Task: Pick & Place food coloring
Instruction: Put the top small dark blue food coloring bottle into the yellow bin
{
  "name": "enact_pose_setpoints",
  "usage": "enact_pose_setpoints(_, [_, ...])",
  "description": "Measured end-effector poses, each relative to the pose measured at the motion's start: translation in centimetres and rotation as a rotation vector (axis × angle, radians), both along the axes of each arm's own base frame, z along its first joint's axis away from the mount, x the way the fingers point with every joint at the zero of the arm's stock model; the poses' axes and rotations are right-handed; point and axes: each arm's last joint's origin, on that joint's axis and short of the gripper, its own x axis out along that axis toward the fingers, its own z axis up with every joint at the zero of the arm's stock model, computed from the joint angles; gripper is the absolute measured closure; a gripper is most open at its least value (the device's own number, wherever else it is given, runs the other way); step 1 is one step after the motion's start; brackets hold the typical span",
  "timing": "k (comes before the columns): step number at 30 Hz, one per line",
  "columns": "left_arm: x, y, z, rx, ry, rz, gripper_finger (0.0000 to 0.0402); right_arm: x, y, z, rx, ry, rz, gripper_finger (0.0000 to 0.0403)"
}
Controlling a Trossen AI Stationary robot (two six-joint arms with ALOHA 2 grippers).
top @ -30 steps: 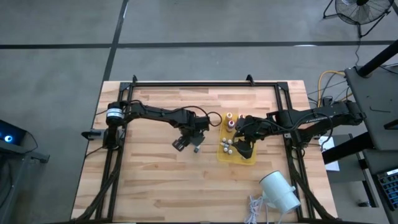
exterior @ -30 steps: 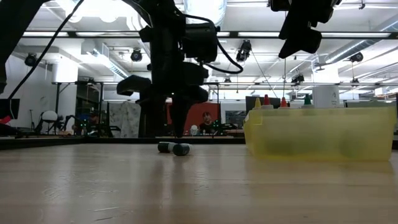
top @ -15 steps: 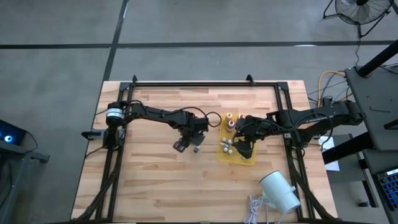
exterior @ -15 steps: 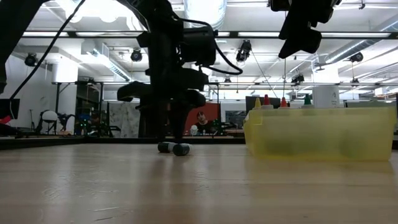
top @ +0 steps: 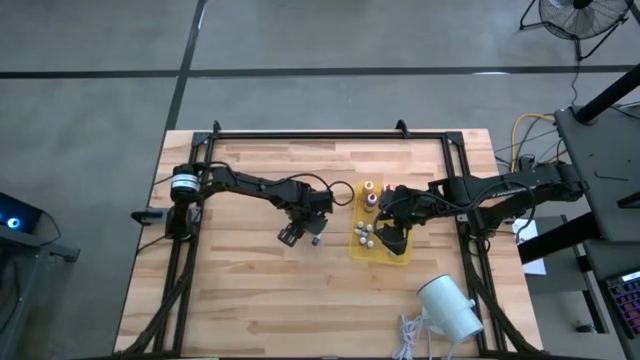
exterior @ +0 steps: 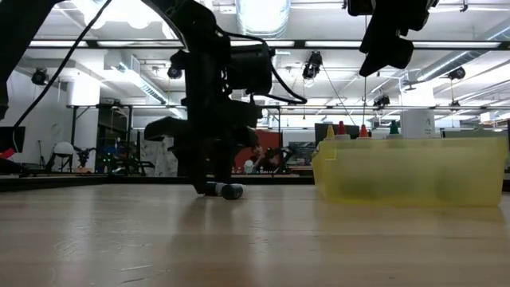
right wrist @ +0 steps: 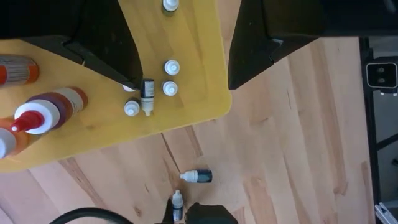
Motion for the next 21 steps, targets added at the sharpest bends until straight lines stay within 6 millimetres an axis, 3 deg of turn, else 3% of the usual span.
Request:
enact_pose_setpoints(11, [-0.16,0.0,-0.6,-0.006,-0.009,0.037,0.0227,0.0,0.0,0.0,-0.004,-0.001,0.005,0.0177])
enact_pose_setpoints(21, [-0.12,0.24,-0.59,-0.003,-0.014,0.076,0.0303,0.01,0.0,0.0,-0.004,0.0,0.006,0.0177])
